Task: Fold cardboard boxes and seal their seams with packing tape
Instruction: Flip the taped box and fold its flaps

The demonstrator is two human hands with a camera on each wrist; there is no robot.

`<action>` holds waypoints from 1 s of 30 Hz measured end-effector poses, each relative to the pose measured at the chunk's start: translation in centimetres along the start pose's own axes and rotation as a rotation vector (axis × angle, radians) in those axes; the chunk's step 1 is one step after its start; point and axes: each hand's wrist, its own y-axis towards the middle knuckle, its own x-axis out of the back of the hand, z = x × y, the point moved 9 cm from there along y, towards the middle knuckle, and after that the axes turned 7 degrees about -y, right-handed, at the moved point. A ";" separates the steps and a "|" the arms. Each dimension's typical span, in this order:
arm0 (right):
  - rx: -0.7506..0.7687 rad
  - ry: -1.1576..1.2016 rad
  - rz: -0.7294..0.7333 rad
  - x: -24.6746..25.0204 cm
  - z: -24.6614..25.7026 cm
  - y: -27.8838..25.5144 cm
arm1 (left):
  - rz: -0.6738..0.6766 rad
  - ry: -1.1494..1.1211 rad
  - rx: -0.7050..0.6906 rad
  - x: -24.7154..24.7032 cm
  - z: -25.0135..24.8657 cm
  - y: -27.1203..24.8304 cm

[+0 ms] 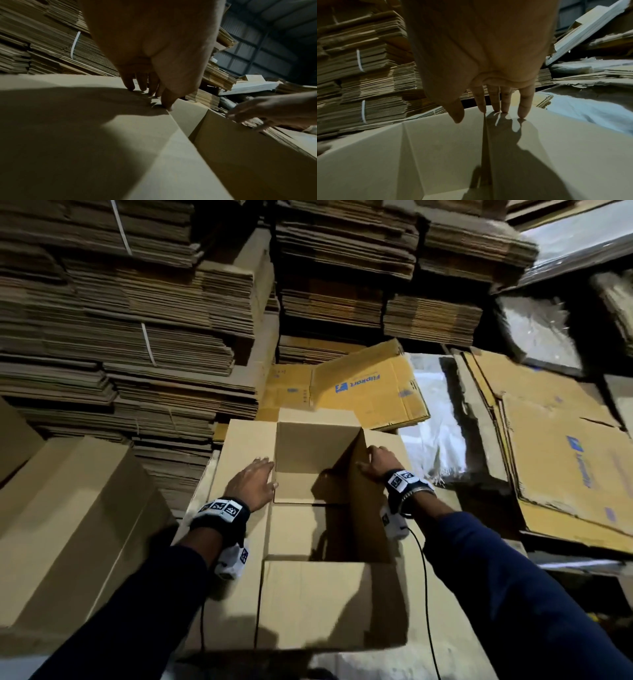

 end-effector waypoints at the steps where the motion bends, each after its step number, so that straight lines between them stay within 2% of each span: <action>1: 0.009 0.042 0.002 0.3 0.1 1.7 | 0.005 0.000 0.028 -0.1 0.2 0.6; 5: 0.015 0.263 -0.007 1.8 1.0 6.6 | 0.026 0.020 0.068 -0.7 0.6 1.1; 7: -0.012 0.433 0.037 2.4 1.4 8.1 | 0.024 0.000 0.021 -1.5 1.0 1.1; 9: -0.064 0.653 0.093 2.4 1.7 9.2 | 0.030 0.018 0.036 -1.5 0.9 1.2; 11: -0.110 0.840 0.066 2.8 1.8 9.9 | 0.044 0.063 0.036 -1.1 0.3 1.4; 15: -0.174 1.227 -0.106 3.3 0.6 9.7 | 0.057 0.067 0.049 -0.8 0.2 1.5; 17: -0.172 1.481 -0.072 2.6 0.4 9.1 | 0.070 0.049 0.077 -0.9 0.6 1.3; 18: -0.170 1.527 -0.053 2.3 0.2 8.7 | 0.073 0.042 0.087 -0.8 0.8 1.1; 21: -0.121 1.392 -0.065 2.1 -1.0 7.9 | 0.092 -0.014 0.094 -0.8 1.4 0.2; 25: 0.055 0.801 -0.075 0.4 -1.8 7.7 | 0.043 0.011 0.156 -0.1 4.6 -1.3; 28: 0.067 0.259 -0.085 -1.3 -2.2 6.4 | -0.010 -0.033 0.287 1.0 8.3 -2.9; 30: 0.064 -0.060 -0.023 -2.9 -1.7 5.6 | 0.026 -0.155 0.348 1.9 9.6 -4.5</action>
